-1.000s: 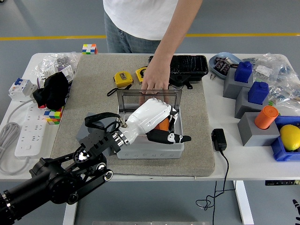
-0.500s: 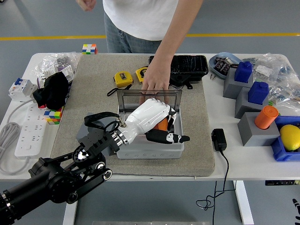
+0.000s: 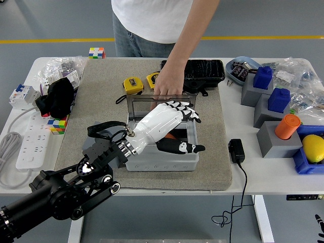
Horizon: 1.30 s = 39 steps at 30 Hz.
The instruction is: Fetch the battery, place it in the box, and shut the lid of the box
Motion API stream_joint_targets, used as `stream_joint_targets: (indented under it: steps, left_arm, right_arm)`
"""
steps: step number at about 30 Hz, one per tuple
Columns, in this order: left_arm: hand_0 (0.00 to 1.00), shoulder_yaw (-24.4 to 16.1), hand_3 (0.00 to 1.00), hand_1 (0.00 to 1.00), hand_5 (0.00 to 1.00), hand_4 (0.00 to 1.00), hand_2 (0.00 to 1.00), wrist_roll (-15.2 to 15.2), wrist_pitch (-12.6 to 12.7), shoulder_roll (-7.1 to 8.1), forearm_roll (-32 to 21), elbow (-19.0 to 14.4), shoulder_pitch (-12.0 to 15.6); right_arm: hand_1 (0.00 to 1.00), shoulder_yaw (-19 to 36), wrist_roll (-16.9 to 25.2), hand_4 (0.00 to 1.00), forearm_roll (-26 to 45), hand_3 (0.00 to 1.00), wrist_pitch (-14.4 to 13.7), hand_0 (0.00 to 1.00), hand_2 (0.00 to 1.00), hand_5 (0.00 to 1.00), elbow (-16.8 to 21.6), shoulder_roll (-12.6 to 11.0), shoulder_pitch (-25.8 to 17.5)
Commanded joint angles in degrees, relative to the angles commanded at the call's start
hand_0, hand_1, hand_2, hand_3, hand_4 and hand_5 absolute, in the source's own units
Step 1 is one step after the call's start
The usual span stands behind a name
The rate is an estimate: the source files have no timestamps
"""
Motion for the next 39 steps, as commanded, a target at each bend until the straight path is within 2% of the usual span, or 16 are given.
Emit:
stream_joint_targets:
  steps: [4,6,19,28,29,33,34,35,38,39]
  left_arm:
    - [0.998,-0.3,0.789,0.998,0.998,0.998,0.92,-0.5,0.9,0.24,0.0,-1.7,0.0]
    - [0.998,-0.3,0.821,0.998,0.998,0.998,0.947,-0.7,1.3,0.35,0.1,-2.6,0.0]
    - [0.998,-0.9,0.828,0.998,0.998,0.998,0.966,-1.0,2.0,0.84,0.3,-6.1,0.0]
    - [0.998,-6.5,0.821,0.998,0.998,0.998,0.935,-0.2,1.7,1.36,1.4,-7.9,0.8]
    - [0.99,-7.2,0.809,0.917,0.998,0.998,0.845,0.0,1.7,1.39,1.4,-8.0,1.0]
    - [0.99,-11.8,0.809,0.917,0.998,0.998,0.845,1.4,2.5,0.97,-1.0,-7.0,1.7]
    - [0.99,-12.7,0.809,0.917,0.998,0.998,0.845,1.8,2.3,0.88,-0.9,-6.9,1.8]
    - [0.779,-14.2,0.753,0.772,0.998,0.998,0.734,2.9,1.6,0.73,-0.2,-6.9,2.1]
    - [0.779,-17.3,0.753,0.772,0.998,0.998,0.734,6.4,-1.4,0.75,1.7,-7.5,2.5]
    - [0.779,-18.3,0.753,0.772,0.998,0.998,0.734,8.1,-3.3,0.88,2.8,-7.9,2.7]
  right_arm:
    - [0.818,-0.2,0.0,0.998,0.1,0.824,0.0,0.837,0.79,0.986,0.0,-0.1,0.0]
    - [0.816,-0.1,-0.1,0.998,0.0,0.823,0.0,0.834,0.786,0.986,0.0,-0.1,0.0]
    - [0.809,-0.3,-0.2,0.998,0.2,0.822,0.0,0.832,0.782,0.989,0.0,-0.1,-0.2]
    - [0.805,-0.4,-0.2,0.998,0.2,0.821,0.0,0.832,0.783,0.99,0.0,0.0,-0.2]
    - [0.804,-0.4,-0.2,0.998,0.2,0.819,0.0,0.832,0.78,0.99,0.0,0.0,-0.2]
    - [0.804,-0.1,-0.3,0.998,0.0,0.819,0.0,0.832,0.78,0.99,0.0,0.1,-0.2]
    - [0.804,-0.1,-0.3,0.998,0.0,0.819,0.0,0.832,0.78,0.99,0.0,0.1,-0.2]
    - [0.804,-0.2,-0.2,0.998,0.1,0.82,0.0,0.83,0.781,0.991,0.0,0.1,-0.1]
    - [0.804,-0.1,-0.2,0.998,0.2,0.82,0.0,0.83,0.781,0.991,0.0,0.1,-0.1]
    - [0.804,0.0,-0.2,0.998,0.2,0.82,0.0,0.83,0.781,0.991,0.0,0.1,-0.1]
